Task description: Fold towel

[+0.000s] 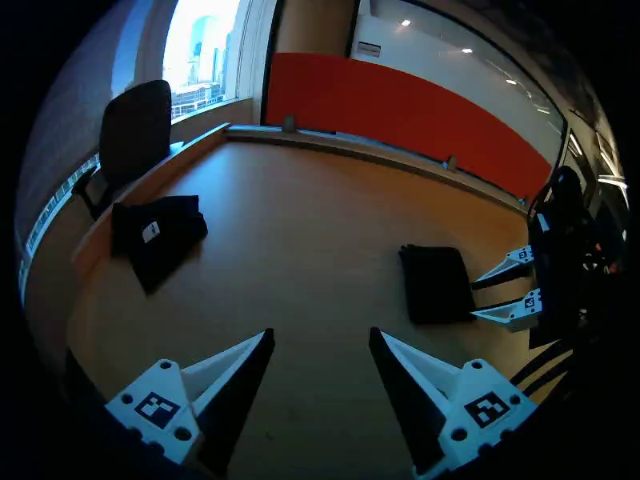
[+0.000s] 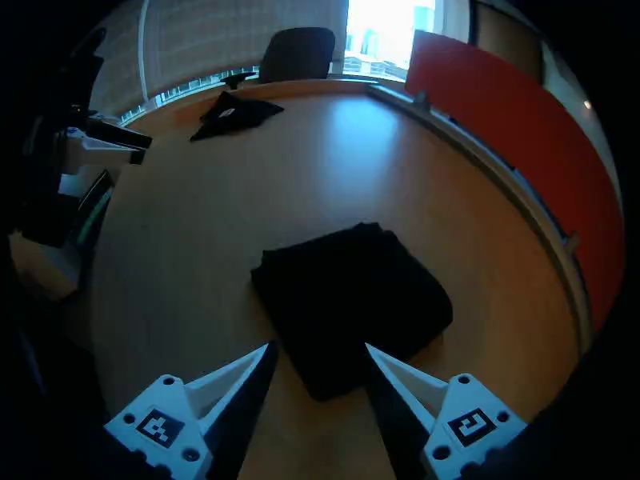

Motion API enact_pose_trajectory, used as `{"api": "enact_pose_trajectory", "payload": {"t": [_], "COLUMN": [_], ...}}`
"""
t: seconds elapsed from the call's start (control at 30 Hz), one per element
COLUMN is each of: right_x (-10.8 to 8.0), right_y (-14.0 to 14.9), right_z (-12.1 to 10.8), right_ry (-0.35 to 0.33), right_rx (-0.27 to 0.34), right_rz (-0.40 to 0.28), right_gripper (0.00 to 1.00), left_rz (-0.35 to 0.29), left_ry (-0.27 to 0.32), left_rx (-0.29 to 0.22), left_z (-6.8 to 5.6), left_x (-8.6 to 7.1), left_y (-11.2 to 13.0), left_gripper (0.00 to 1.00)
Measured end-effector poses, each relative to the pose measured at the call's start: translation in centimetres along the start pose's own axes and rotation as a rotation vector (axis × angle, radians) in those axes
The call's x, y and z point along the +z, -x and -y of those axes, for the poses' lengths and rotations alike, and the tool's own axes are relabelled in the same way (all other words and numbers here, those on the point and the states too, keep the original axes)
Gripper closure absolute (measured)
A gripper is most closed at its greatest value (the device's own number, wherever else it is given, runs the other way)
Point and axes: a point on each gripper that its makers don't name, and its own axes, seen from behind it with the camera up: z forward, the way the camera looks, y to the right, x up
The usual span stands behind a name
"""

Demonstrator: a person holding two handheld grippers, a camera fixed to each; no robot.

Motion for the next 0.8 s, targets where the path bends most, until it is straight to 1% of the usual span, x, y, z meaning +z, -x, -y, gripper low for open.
{"api": "enact_pose_trajectory", "payload": {"t": [0.3,0.57,0.8], "right_x": [-1.0,-0.7,-0.2], "right_y": [2.3,3.6,4.8], "right_z": [-0.5,-0.3,0.0], "right_ry": [0.022,0.026,0.019], "right_rx": [0.034,0.049,0.088], "right_rz": [0.023,0.043,0.061], "right_gripper": [0.26,0.26,0.28], "left_rz": [0.001,0.003,0.006], "left_ry": [0.007,0.007,0.008], "left_rx": [0.009,0.012,0.006], "left_z": [-0.3,-0.3,-0.3], "left_x": [0.3,0.4,0.4], "left_y": [-0.2,-0.2,0.0], "left_gripper": [0.12,0.12,0.12]}}
